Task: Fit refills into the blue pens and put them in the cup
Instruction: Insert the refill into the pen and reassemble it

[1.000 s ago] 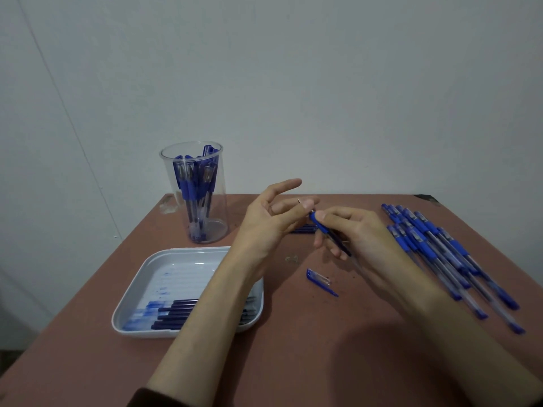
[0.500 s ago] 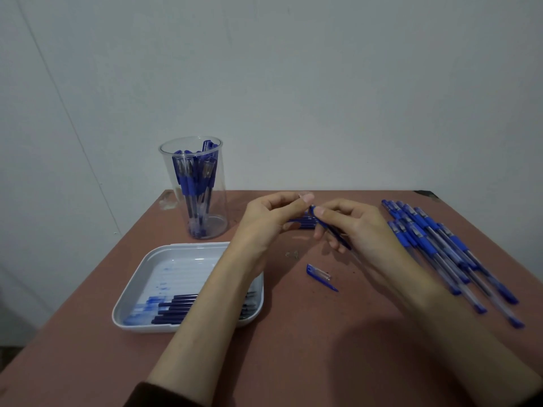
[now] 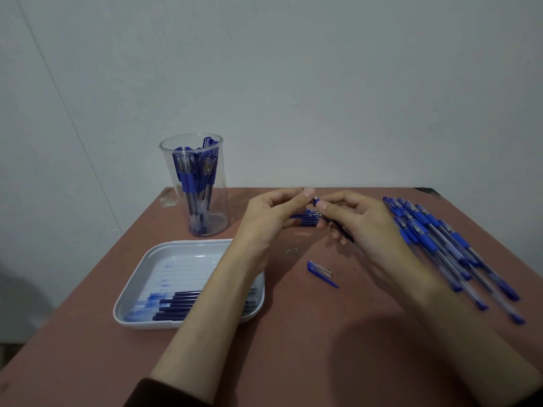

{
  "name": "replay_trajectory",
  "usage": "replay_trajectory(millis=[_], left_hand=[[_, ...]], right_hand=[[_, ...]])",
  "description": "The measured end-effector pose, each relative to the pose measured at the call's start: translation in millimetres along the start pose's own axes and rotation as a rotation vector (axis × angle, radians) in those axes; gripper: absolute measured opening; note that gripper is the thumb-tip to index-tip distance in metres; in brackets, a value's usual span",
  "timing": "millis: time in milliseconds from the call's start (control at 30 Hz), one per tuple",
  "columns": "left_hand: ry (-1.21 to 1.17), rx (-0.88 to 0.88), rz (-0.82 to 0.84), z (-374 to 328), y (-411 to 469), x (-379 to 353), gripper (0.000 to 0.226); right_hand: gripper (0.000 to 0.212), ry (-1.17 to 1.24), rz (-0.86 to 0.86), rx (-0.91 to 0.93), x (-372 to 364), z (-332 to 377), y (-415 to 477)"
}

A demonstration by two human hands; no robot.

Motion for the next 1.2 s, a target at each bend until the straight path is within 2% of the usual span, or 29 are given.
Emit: replay_trajectory(millis=[133,433,533,667,833,933,1033,1167,1200], left_hand=[[-0.004,-0.020,0.002,-1,0,-1,0.018],[0.027,-0.058,0.093,-11,-1,-9,0.025],[0.105,-0.054,0.069,-12,0,-7,0.027],[0.384,0.023,0.054,-5,2,-4,0.036],[0.905,0.230,0.379,24,-3,-32,0.035],[1.022,0.225,0.473,31,-4,-38,0.023],[0.970,0.199,0.384,25,-2,-29,0.013],[0.834,0.029,0.010,-8,1,3,0.009],[0.779,0.005,-0.046,-12,1,10,0.009]], right_hand=[[0.009,-0.013,0.027,0.001,-4,1,0],[0.024,0.367,0.241,-0.162,-29,-10,-3],[0.021,0.338,0.197,-0.196,-24,-15,-2],[0.019,0.284,-0.011,-0.202,2,-23,2],[0.019,0.294,-0.140,-0.234,25,-33,0],[0.017,0.281,-0.156,-0.238,27,-33,0],[0.012,0.103,-0.195,-0.157,34,-20,0],[0.013,-0.576,-0.187,0.065,31,17,-1],[0.014,-0.681,-0.169,0.089,26,22,-3]])
Point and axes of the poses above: each hand's wrist, its own y-axis towards the middle knuckle, its own x-axis out of the back of the hand, z = x × y, the point moved 10 cm from there along y, towards the middle knuckle, and after that the axes turned 13 degrees about z, right-handed, at the moved point
